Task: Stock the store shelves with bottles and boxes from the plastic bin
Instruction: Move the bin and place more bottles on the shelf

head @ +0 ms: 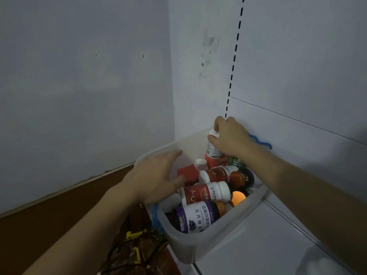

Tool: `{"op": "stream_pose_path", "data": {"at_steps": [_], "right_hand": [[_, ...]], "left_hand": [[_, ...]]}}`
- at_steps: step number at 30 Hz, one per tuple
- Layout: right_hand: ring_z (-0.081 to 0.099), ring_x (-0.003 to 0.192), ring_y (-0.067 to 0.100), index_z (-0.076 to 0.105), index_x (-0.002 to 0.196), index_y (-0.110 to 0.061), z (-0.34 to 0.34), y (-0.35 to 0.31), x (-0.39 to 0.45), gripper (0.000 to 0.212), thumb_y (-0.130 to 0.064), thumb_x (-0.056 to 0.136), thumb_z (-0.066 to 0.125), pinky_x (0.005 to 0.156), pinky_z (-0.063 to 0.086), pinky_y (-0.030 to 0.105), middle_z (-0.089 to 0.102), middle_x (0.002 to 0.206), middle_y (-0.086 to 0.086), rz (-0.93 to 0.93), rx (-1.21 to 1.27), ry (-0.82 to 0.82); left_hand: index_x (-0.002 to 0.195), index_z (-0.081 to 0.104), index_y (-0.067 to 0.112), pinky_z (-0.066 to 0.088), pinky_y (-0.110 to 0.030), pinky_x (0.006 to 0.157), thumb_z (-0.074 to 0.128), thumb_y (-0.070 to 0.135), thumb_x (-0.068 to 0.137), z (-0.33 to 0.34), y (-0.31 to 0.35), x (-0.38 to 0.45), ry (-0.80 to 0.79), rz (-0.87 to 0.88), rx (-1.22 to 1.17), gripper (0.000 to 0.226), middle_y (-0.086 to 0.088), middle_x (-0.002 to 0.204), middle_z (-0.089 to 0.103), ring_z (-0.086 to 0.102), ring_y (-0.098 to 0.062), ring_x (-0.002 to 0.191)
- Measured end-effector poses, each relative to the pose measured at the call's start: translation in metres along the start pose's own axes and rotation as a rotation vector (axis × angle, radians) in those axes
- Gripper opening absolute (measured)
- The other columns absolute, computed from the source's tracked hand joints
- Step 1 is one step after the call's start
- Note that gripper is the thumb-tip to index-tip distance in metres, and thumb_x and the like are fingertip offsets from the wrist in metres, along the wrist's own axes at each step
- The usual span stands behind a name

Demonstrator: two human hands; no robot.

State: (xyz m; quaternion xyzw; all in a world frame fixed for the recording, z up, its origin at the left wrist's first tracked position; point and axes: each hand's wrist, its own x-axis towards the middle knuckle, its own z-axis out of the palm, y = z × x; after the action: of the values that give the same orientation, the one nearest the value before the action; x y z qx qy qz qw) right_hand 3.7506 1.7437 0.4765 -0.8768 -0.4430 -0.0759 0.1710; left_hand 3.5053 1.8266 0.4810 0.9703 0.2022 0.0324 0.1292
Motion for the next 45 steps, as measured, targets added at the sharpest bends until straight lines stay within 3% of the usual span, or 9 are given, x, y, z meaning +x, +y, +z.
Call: {"op": "stream_pose_path", "data": {"at_steps": [6,9,13,18,21,27,31,40,45], "right_hand": [[0.057,0.091,0.012,0.054,0.108,-0.024,-0.029,-0.035,-0.031,0.025,-0.038,0.090,0.062,0.073,0.051,0.029,0.055,0.106,-0.004,-0.190,0.394,0.126],[0.064,0.088,0.009,0.059,0.105,-0.023,-0.039,-0.059,-0.050,0.019,-0.034,0.092,0.065,0.071,0.056,0.021,0.063,0.101,-0.008,-0.285,0.630,0.015],[0.067,0.092,0.014,0.061,0.106,-0.021,-0.038,-0.062,-0.052,0.013,-0.031,0.101,0.055,0.078,0.061,0.033,0.066,0.103,-0.003,-0.249,0.842,-0.131],[0.058,0.097,0.012,0.058,0.119,-0.025,-0.048,-0.012,-0.027,0.027,-0.042,0.098,0.056,0.085,0.048,0.032,0.061,0.116,-0.003,-0.203,0.192,-0.065],[0.055,0.103,0.019,0.056,0.127,-0.025,-0.056,0.015,-0.018,0.036,-0.041,0.095,0.059,0.089,0.048,0.036,0.060,0.123,0.004,-0.143,-0.135,-0.264],[0.057,0.111,0.028,0.055,0.134,-0.028,-0.047,0.027,-0.028,0.055,-0.003,0.086,0.066,0.087,0.051,0.036,0.055,0.130,0.006,-0.168,-0.360,-0.449],[0.055,0.110,0.028,0.059,0.127,-0.031,-0.046,0.032,-0.026,0.055,-0.008,0.081,0.075,0.089,0.052,0.040,0.054,0.127,0.006,-0.168,-0.307,-0.434],[0.055,0.090,0.012,0.062,0.126,-0.023,-0.084,0.028,-0.092,0.032,-0.033,0.095,0.066,0.079,0.042,0.027,0.062,0.117,-0.005,-0.073,0.174,0.155],[0.065,0.097,0.015,0.058,0.123,-0.022,-0.100,0.000,-0.169,0.023,-0.026,0.101,0.058,0.068,0.056,0.023,0.058,0.105,-0.011,0.072,0.544,0.377]], "left_hand": [[0.158,0.015,0.027,0.044,-0.043,0.109,0.060,0.065,0.086,0.002,0.004,0.012,0.163,0.006,-0.110,0.093,0.001,0.157,0.040,0.047,-0.018,0.136],[0.149,0.028,0.034,0.059,-0.038,0.086,0.059,0.074,0.071,0.000,0.009,0.012,0.271,0.096,-0.287,0.093,0.007,0.129,0.061,0.064,-0.008,0.104],[0.134,0.044,0.029,0.056,-0.021,0.063,0.076,0.045,0.081,0.004,0.003,0.008,0.433,0.057,-0.392,0.064,0.017,0.099,0.061,0.064,-0.002,0.078],[0.131,0.045,0.031,0.046,-0.012,0.057,0.076,0.042,0.082,0.008,0.002,0.004,0.448,-0.001,-0.422,0.059,0.014,0.100,0.061,0.064,-0.006,0.079],[0.131,0.046,0.031,0.046,-0.014,0.059,0.076,0.044,0.082,0.009,0.000,0.004,0.440,-0.003,-0.410,0.059,0.011,0.102,0.062,0.064,-0.007,0.080],[0.133,0.045,0.030,0.051,-0.020,0.062,0.074,0.048,0.082,0.012,0.000,0.005,0.450,0.008,-0.392,0.061,0.010,0.104,0.062,0.064,-0.008,0.081],[0.127,0.048,0.030,0.045,-0.014,0.057,0.074,0.048,0.082,0.012,0.002,0.002,0.513,0.023,-0.407,0.054,0.015,0.096,0.061,0.062,-0.004,0.075],[0.124,0.051,0.023,0.042,-0.015,0.060,0.074,0.041,0.085,0.004,0.011,-0.007,0.729,0.084,-0.571,0.049,0.008,0.098,0.060,0.060,-0.006,0.075],[0.115,0.050,0.034,0.058,-0.026,0.065,0.073,0.048,0.085,-0.006,0.039,-0.044,0.718,0.210,-0.785,0.040,0.014,0.097,0.063,0.068,-0.011,0.080]]}}
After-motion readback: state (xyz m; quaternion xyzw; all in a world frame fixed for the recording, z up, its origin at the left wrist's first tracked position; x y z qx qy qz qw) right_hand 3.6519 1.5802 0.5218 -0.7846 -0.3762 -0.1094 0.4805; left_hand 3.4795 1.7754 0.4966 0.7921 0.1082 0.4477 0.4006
